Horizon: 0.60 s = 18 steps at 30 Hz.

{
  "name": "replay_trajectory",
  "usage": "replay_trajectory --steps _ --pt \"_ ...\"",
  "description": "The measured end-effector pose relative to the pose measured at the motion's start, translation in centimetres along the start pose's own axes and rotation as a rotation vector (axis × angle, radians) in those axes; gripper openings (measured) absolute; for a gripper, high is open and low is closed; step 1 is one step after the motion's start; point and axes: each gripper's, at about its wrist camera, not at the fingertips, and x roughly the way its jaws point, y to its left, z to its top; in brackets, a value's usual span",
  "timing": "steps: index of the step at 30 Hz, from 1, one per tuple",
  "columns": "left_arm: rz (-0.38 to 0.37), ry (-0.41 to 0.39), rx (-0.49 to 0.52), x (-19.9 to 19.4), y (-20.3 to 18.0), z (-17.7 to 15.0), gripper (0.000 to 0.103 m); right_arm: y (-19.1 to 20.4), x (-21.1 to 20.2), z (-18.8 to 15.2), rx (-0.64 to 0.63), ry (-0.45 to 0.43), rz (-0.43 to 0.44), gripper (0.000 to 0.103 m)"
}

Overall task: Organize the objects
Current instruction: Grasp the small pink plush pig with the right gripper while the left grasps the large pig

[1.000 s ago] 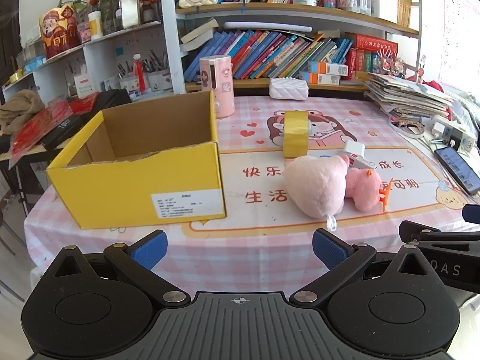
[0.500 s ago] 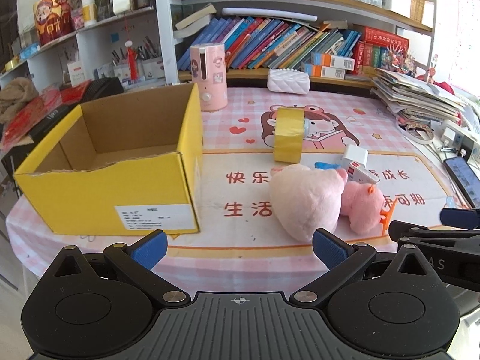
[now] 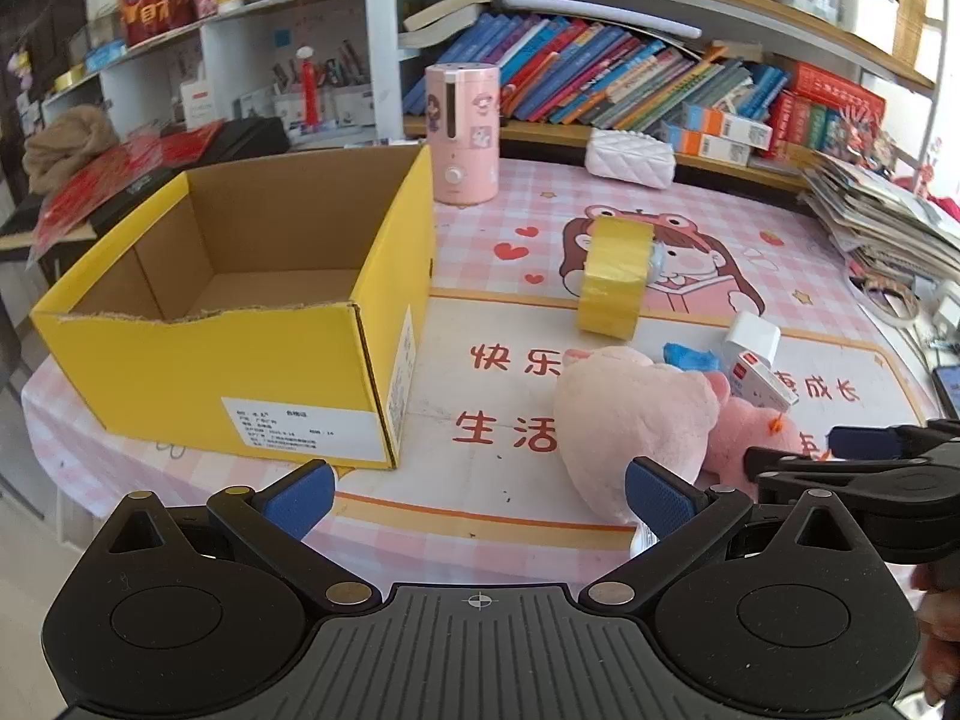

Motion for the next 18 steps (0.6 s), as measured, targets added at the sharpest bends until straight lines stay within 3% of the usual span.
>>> replay_trajectory --steps 5,10,14,18 --pt "0.025 -0.007 -0.012 -0.1 -0.6 0.2 0.103 -0.3 2.2 0.5 -0.035 0.037 0.058 0.057" --pt "0.040 0.002 -0.007 0.3 -1.5 0.5 0.103 -0.6 3.5 0.7 -0.058 0.062 0.125 0.048" --pt "0.035 -0.002 -0.011 0.8 -2.4 1.1 0.103 -1.6 2.4 1.2 -0.061 0.007 0.152 0.047" --pt "-0.012 -0.013 -0.019 1.7 -3.7 1.9 0.103 -3.4 0.1 1.8 -0.048 -0.104 0.097 0.047"
